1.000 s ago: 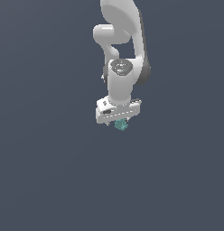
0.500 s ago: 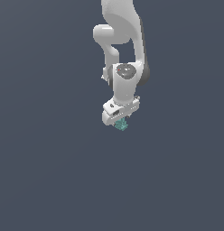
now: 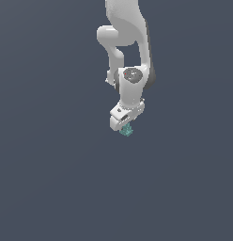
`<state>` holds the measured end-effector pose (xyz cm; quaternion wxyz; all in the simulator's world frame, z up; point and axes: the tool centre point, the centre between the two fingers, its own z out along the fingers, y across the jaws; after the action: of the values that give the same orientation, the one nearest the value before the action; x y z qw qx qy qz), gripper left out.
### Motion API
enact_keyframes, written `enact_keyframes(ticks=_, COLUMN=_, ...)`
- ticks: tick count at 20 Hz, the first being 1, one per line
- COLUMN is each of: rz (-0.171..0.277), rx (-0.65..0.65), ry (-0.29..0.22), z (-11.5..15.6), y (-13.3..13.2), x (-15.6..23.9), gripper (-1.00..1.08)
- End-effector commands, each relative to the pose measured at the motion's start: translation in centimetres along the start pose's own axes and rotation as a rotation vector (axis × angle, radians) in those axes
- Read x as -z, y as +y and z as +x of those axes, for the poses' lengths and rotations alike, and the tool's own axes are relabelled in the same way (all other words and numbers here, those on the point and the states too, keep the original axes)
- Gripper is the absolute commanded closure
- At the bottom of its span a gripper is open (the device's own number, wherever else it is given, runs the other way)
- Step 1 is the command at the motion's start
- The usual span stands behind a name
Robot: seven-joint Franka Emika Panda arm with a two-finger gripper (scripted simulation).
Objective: Pick up the object and move it to a goal position.
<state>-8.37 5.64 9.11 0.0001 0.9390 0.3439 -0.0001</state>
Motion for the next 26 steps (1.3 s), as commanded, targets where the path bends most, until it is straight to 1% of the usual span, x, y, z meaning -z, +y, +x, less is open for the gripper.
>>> enact_keyframes(ticks=1, rz=0.0, rx=0.009, ry=0.0, z=0.0, y=-0.1, x=-0.1, gripper=-0.92)
enact_keyframes(ticks=6, rz=0.0, rx=0.004, ry=0.0, z=0.0, y=-0.1, x=-0.6, gripper=-0.92)
enact_keyframes(ticks=15, rz=0.0, rx=0.009, ry=0.0, z=-0.1, y=-0.2, x=-4.4, gripper=-0.92)
enact_keyframes(ticks=20, rz=0.0, rx=0.009, ry=0.0, z=-0.1, y=-0.1, x=-5.1, gripper=-0.92)
enact_keyframes(ticks=21, rz=0.0, rx=0.009, ry=0.0, z=-0.1, y=-0.1, x=-5.1, gripper=1.08)
enact_keyframes(ticks=26, rz=0.0, rx=0.009, ry=0.0, z=-0.1, y=-0.1, x=-5.1, gripper=1.08)
